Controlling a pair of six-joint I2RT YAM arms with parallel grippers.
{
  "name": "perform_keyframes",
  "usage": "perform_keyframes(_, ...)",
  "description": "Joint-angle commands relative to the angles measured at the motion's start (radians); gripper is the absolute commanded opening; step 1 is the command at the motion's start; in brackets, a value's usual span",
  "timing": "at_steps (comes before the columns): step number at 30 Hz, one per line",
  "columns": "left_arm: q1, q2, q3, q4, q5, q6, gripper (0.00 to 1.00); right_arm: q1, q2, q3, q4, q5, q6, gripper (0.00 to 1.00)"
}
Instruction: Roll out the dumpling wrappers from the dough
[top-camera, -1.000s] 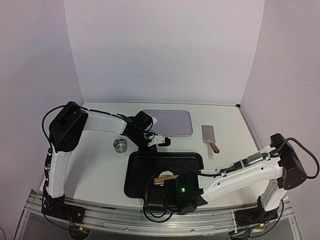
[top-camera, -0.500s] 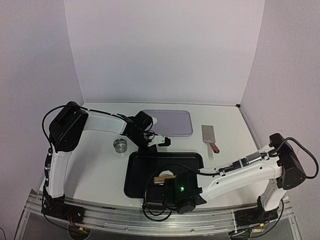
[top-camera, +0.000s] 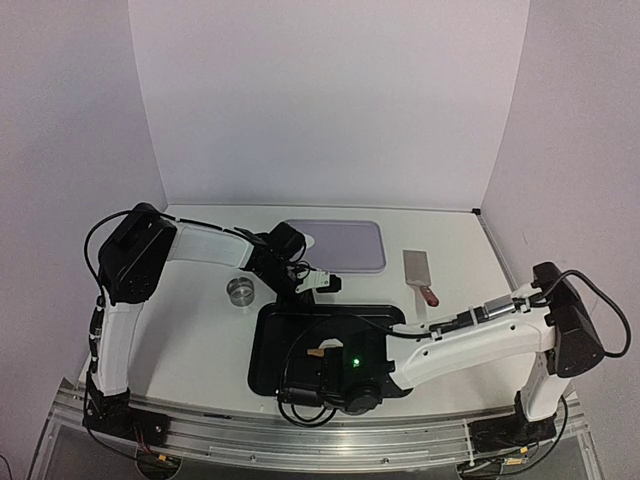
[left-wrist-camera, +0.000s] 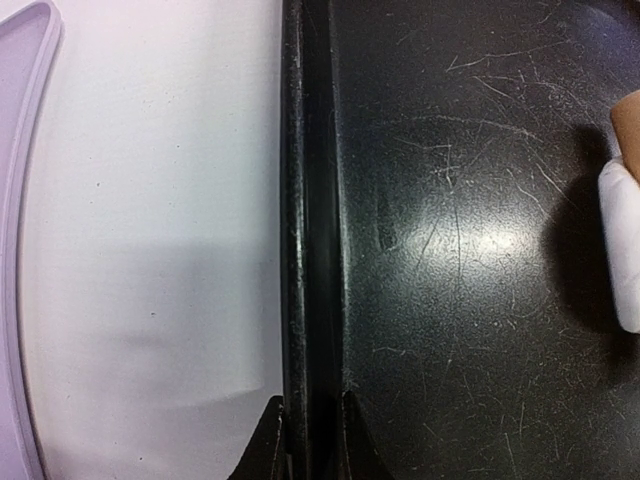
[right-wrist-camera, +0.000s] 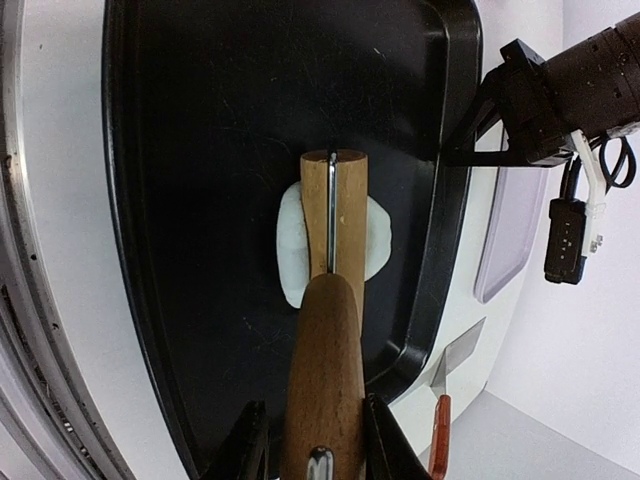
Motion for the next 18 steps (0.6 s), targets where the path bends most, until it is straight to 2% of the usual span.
perform_keyframes(1, 0.010, 0.018, 0.020, 0.049, -0.115, 0.082, 0.00, 0.080, 0.025, -0.085, -0.089, -0.339, 0.106, 0.00)
perform_keyframes(4, 0.010, 0.018, 0.017, 0.050, -0.115, 0.083, 0.00, 0.098, 0.011, -0.110, -0.092, -0.343, 0.164, 0.00)
perform_keyframes(14, 0.010, 0.013, 0.001, 0.051, -0.122, 0.081, 0.00, -0.022, 0.056, 0.002, -0.050, -0.250, 0.000, 0.00)
perform_keyframes(18, 0.010, 0.014, 0.013, 0.052, -0.118, 0.077, 0.00, -0.011, 0.062, 0.006, -0.051, -0.294, 0.034, 0.00)
